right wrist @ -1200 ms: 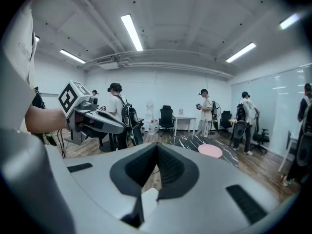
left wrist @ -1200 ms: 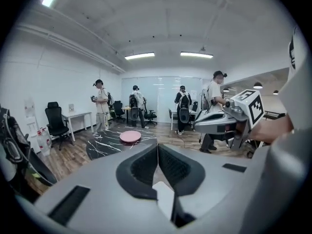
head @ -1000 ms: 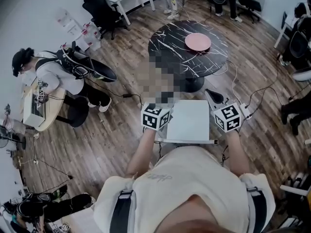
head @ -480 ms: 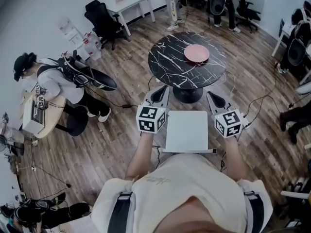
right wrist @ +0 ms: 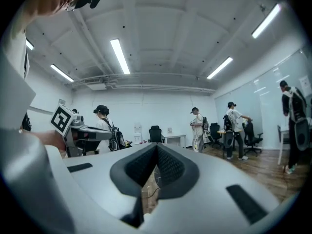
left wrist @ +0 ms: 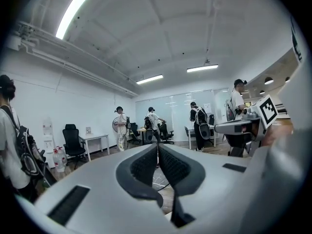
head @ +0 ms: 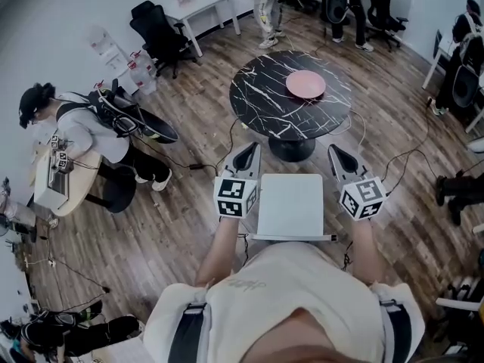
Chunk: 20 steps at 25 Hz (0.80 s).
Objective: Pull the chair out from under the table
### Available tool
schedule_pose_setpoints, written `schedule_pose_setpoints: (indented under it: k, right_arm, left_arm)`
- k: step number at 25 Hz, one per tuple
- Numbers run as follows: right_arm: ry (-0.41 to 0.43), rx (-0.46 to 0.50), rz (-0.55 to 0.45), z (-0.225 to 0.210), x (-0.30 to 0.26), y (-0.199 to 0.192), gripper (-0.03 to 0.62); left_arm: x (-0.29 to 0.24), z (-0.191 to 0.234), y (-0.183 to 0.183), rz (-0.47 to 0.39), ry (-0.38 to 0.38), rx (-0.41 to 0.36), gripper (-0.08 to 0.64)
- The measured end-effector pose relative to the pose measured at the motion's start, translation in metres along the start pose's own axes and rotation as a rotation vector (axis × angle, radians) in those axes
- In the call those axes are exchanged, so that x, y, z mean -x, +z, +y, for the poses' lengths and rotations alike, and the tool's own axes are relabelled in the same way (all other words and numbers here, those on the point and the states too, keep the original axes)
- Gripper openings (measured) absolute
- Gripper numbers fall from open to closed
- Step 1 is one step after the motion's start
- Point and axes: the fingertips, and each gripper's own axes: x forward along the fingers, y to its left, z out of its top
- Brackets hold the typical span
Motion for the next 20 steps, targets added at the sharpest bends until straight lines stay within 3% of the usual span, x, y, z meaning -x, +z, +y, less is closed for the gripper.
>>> schedule_pose_setpoints:
  k: [20]
  right_arm:
    - [0.012, 0.04, 0.124, 0.013, 0.005, -0.046, 0.005]
  left_arm:
    - [0.009, -0.007, -0.032, 0.076, -0.02, 0.015, 0.023]
